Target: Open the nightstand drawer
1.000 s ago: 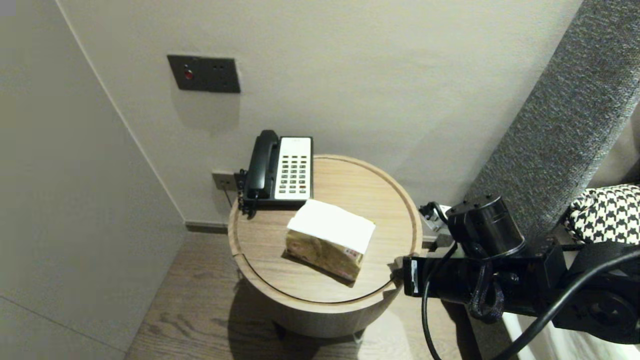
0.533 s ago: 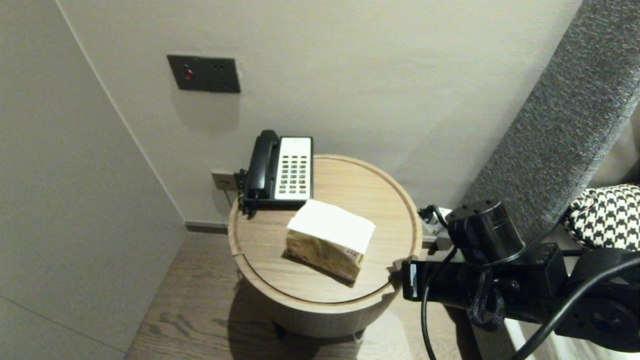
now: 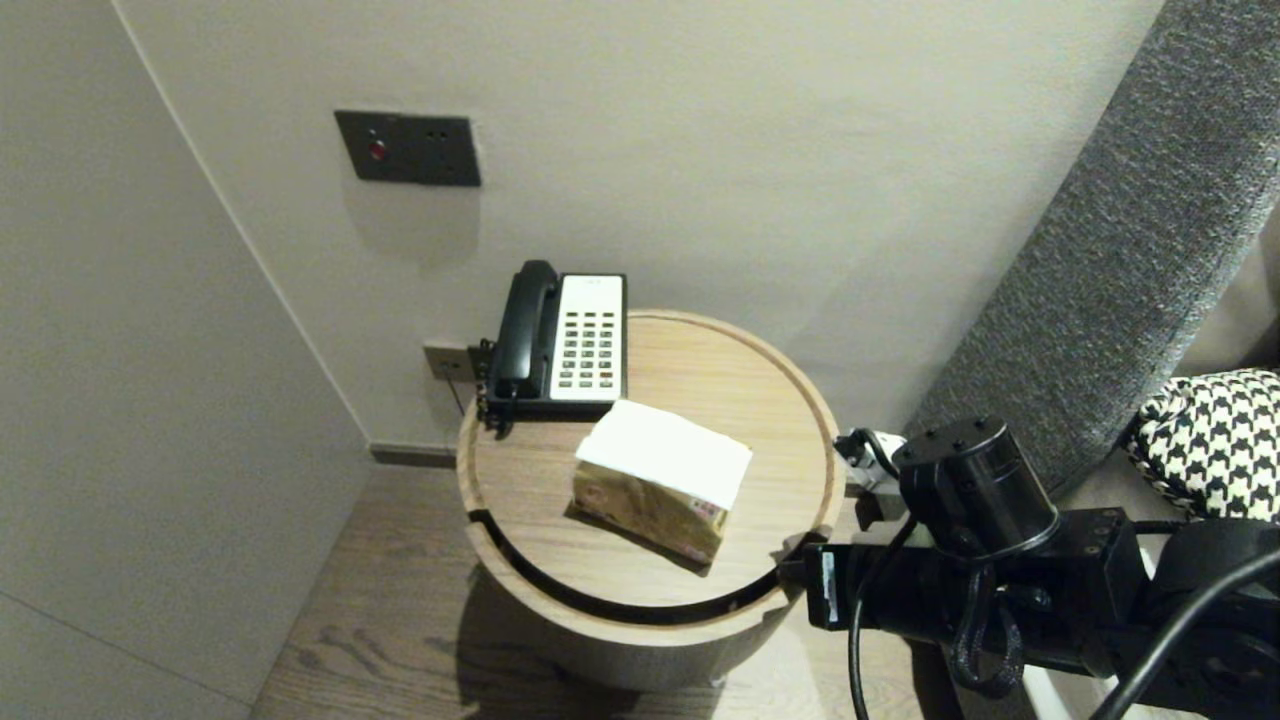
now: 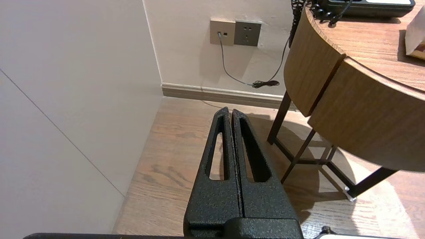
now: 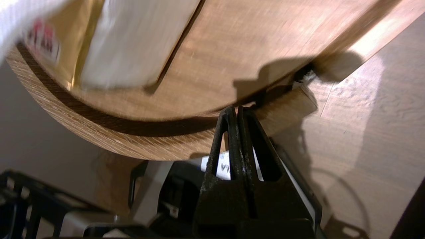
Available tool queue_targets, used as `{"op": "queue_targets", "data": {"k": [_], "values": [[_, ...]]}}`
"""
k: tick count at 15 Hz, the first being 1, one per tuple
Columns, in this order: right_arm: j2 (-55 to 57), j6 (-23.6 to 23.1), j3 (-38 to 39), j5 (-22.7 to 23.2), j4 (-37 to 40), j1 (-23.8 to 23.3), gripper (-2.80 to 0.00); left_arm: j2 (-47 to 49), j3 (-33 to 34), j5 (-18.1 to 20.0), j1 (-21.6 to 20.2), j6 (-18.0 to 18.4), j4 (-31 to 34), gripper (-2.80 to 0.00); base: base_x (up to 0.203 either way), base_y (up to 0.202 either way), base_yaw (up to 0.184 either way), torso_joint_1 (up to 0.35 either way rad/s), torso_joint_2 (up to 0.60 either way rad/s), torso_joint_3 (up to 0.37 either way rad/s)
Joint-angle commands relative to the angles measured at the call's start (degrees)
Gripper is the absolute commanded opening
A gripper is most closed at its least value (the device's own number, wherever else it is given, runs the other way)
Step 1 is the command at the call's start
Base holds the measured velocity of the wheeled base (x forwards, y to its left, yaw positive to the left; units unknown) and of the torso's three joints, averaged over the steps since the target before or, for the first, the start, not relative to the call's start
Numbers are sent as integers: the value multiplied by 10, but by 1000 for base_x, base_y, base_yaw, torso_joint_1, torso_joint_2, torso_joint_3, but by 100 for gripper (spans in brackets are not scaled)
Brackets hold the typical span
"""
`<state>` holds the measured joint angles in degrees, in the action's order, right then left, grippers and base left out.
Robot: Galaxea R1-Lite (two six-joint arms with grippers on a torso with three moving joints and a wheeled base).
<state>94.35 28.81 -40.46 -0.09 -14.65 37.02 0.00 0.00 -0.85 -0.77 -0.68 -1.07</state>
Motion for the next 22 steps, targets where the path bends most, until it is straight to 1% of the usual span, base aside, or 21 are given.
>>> {"op": "queue_targets", "data": {"k": [1, 3, 11, 15, 19, 22], "values": [[-12, 2, 5, 0, 0, 3, -280, -2, 0, 0, 0, 0, 0, -280, 0, 0, 0, 0, 0, 0], [-14, 2, 12, 0, -1, 4, -280, -3, 0, 0, 0, 0, -1, -280, 0, 0, 0, 0, 0, 0], [-33, 2, 70, 4, -1, 60, -280, -3, 0, 0, 0, 0, -1, -280, 0, 0, 0, 0, 0, 0], [-73, 2, 100, 37, 0, 81, -280, -2, 0, 0, 0, 0, 0, -280, 0, 0, 0, 0, 0, 0], [-100, 4, 149, 44, 0, 120, -280, -2, 0, 0, 0, 0, 0, -280, 0, 0, 0, 0, 0, 0], [-103, 4, 163, 51, 0, 136, -280, -3, 0, 0, 0, 0, 0, -280, 0, 0, 0, 0, 0, 0]]}}
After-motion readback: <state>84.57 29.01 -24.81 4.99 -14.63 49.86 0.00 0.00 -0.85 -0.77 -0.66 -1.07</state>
